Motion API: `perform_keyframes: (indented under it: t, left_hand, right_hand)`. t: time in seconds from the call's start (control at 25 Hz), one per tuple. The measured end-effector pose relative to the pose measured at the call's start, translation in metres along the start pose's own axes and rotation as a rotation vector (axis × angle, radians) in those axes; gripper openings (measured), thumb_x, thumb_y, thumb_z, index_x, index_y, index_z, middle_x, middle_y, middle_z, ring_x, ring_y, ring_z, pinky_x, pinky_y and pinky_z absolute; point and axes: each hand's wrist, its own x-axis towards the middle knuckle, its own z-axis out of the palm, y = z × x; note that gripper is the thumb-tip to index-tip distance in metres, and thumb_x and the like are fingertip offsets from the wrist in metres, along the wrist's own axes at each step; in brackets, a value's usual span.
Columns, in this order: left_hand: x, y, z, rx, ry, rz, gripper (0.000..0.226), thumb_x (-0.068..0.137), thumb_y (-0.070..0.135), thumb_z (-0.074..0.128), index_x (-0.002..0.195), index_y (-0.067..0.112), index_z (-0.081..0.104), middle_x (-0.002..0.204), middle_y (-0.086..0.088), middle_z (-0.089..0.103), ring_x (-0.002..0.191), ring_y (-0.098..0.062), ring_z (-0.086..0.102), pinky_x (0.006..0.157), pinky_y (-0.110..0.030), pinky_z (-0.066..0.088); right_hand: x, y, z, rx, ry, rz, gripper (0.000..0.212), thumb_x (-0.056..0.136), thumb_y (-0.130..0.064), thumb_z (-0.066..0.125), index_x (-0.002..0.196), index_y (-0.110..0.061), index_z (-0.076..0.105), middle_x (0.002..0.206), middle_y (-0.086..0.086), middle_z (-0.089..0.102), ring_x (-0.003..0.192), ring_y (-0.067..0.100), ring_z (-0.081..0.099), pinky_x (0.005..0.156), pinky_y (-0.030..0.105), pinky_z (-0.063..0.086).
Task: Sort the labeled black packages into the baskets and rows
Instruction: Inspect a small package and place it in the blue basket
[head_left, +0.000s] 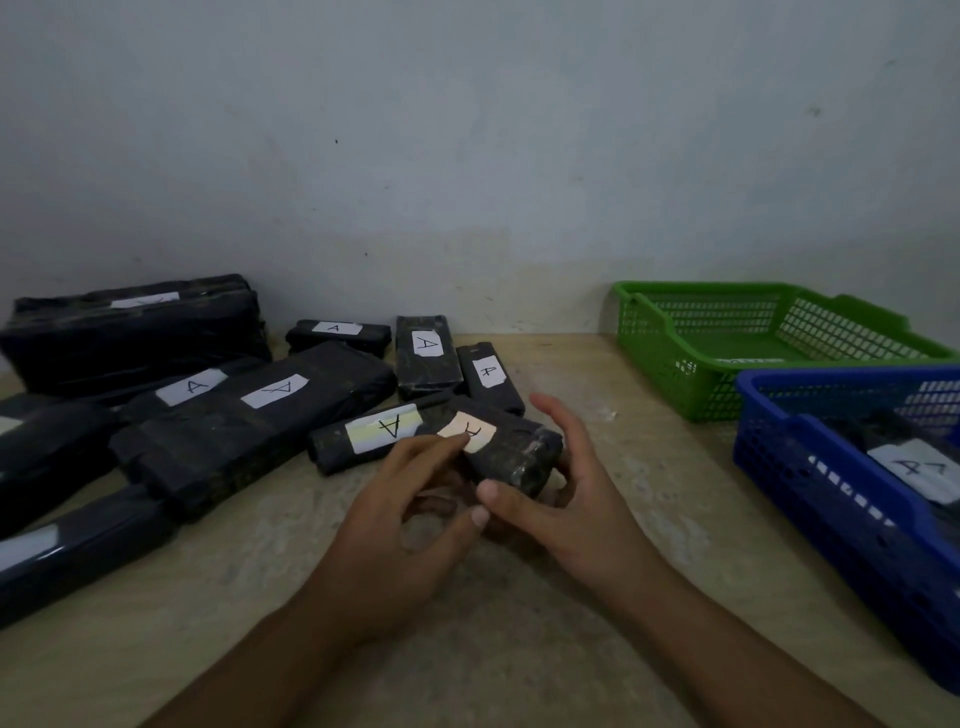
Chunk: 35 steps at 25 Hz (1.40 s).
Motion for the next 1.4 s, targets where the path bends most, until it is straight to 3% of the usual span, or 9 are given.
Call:
perform_keyframes:
  t: [0.12,0.32,0.44,0.52,0.64,0.8,0.92,1.2,1.4]
  left_hand:
    - [0.001,0.000,-0.001,-0.001,0.018,0.006,0.054,0.080,0.052,0.059,0.131,0.042,0.046,0.131,0.023,0.040,0.119,0.012,0.043,0.089,0.000,0.038]
    - [0.001,0.003,-0.002,-0.042,0.033,0.015,0.047,0.083,0.030,0.057,0.128,0.040,0.046,0.138,0.020,0.039,0.124,0.015,0.037,0.089,0.004,0.033]
    - [0.000,0.002,-0.003,-0.022,-0.047,0.012,0.053,0.084,0.035,0.053,0.134,0.044,0.040,0.145,0.031,0.029,0.128,0.020,0.027,0.090,0.008,0.028]
    - [0.000,0.002,-0.002,0.005,-0.081,0.027,0.056,0.083,0.043,0.053,0.136,0.047,0.036,0.146,0.037,0.022,0.129,0.023,0.022,0.090,0.009,0.026]
    - [0.001,0.001,-0.002,-0.028,-0.028,0.017,0.053,0.082,0.035,0.055,0.135,0.037,0.048,0.143,0.032,0.033,0.129,0.017,0.031,0.094,0.000,0.035]
    - [0.003,0.001,-0.003,-0.076,0.060,-0.011,0.055,0.071,0.040,0.052,0.123,0.025,0.063,0.129,0.024,0.053,0.119,0.016,0.045,0.088,0.004,0.036]
    - [0.004,-0.001,-0.001,-0.098,0.086,-0.043,0.050,0.070,0.026,0.065,0.119,0.021,0.066,0.125,0.020,0.057,0.115,0.015,0.049,0.085,0.003,0.038]
    - [0.003,-0.006,0.003,-0.055,0.067,-0.062,0.055,0.073,0.019,0.073,0.126,0.021,0.061,0.129,0.020,0.054,0.118,0.012,0.048,0.092,-0.001,0.038]
    - [0.002,-0.005,0.009,0.017,0.075,-0.046,0.050,0.082,0.006,0.067,0.130,0.020,0.059,0.130,0.020,0.051,0.121,0.014,0.042,0.094,0.002,0.032]
  right_hand:
    - [-0.001,0.002,0.000,-0.086,-0.050,-0.047,0.056,0.079,-0.039,0.071,0.130,-0.047,0.050,0.124,-0.014,0.063,0.106,-0.002,0.065,0.082,0.019,0.054]
    - [-0.002,0.001,-0.006,-0.129,-0.111,-0.036,0.036,0.093,-0.010,0.061,0.119,-0.035,0.060,0.110,-0.009,0.068,0.093,0.008,0.070,0.075,0.023,0.056]
    - [-0.002,0.002,-0.008,-0.215,-0.096,-0.045,0.025,0.089,-0.008,0.066,0.102,-0.029,0.060,0.092,-0.006,0.071,0.078,0.006,0.068,0.067,0.018,0.051]
    - [-0.002,0.004,-0.007,-0.228,-0.088,-0.052,0.025,0.088,-0.006,0.066,0.095,-0.028,0.059,0.088,-0.007,0.071,0.074,0.002,0.065,0.065,0.017,0.049]
    - [-0.002,0.006,-0.002,-0.211,-0.064,-0.068,0.020,0.088,-0.007,0.067,0.094,-0.025,0.060,0.089,-0.006,0.072,0.075,0.002,0.066,0.065,0.020,0.052]
    - [-0.005,0.008,0.000,-0.256,-0.157,-0.064,0.019,0.089,-0.023,0.067,0.102,-0.031,0.056,0.100,-0.007,0.072,0.090,0.014,0.068,0.081,0.038,0.058]
    - [-0.006,0.009,-0.001,-0.266,-0.197,-0.041,0.018,0.091,-0.021,0.062,0.104,-0.030,0.055,0.101,0.000,0.071,0.089,0.028,0.067,0.078,0.049,0.057]
    - [-0.006,0.009,0.004,-0.368,-0.108,-0.105,0.017,0.090,-0.018,0.063,0.104,-0.025,0.057,0.090,0.003,0.072,0.080,0.027,0.066,0.069,0.046,0.052]
    - [-0.006,0.004,0.005,-0.421,-0.138,-0.083,0.020,0.089,-0.019,0.064,0.103,-0.027,0.050,0.087,0.005,0.070,0.071,0.023,0.063,0.060,0.038,0.050]
